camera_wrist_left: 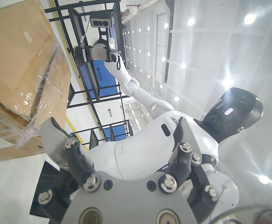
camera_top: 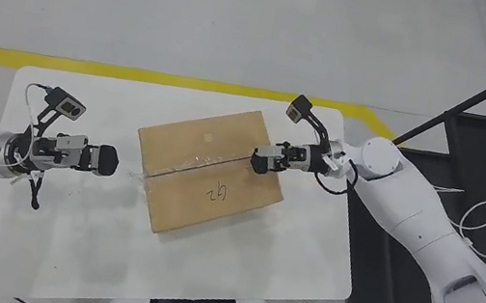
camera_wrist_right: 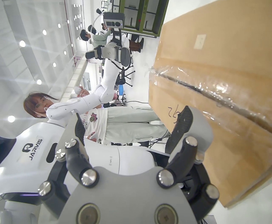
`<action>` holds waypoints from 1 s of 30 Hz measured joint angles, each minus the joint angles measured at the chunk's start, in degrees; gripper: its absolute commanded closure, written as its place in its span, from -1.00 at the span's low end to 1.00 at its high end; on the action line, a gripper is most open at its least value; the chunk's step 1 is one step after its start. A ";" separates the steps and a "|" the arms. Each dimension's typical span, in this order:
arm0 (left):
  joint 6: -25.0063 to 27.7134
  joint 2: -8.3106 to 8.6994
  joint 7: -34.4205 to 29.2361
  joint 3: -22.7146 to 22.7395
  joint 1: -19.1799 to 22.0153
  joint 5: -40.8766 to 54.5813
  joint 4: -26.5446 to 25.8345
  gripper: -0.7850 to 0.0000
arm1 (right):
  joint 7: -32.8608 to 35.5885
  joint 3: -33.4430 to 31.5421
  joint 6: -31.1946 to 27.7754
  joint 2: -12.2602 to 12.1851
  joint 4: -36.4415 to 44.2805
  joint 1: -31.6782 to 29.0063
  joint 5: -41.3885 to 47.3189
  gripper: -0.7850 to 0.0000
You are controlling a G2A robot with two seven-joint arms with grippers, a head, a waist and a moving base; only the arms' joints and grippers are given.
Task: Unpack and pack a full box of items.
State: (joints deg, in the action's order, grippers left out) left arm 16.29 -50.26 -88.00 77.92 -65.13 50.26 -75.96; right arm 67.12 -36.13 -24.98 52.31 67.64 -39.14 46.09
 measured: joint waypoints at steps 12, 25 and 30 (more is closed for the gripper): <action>0.00 0.00 0.00 0.00 0.00 0.00 0.00 -1.00 | -3.44 0.35 1.34 2.54 -5.01 0.69 -5.89 -1.00; 0.00 0.00 0.00 0.00 0.00 0.00 0.00 -1.00 | -4.50 1.97 1.83 6.58 -7.34 1.90 -7.06 -1.00; 0.00 0.00 0.00 0.00 0.00 0.00 0.00 -1.00 | -4.36 3.68 1.90 8.90 -7.82 2.56 -6.25 -1.00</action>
State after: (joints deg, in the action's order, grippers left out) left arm 16.29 -50.26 -88.00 77.92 -65.13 50.26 -75.96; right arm 62.76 -32.45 -23.08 61.21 59.82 -36.58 39.84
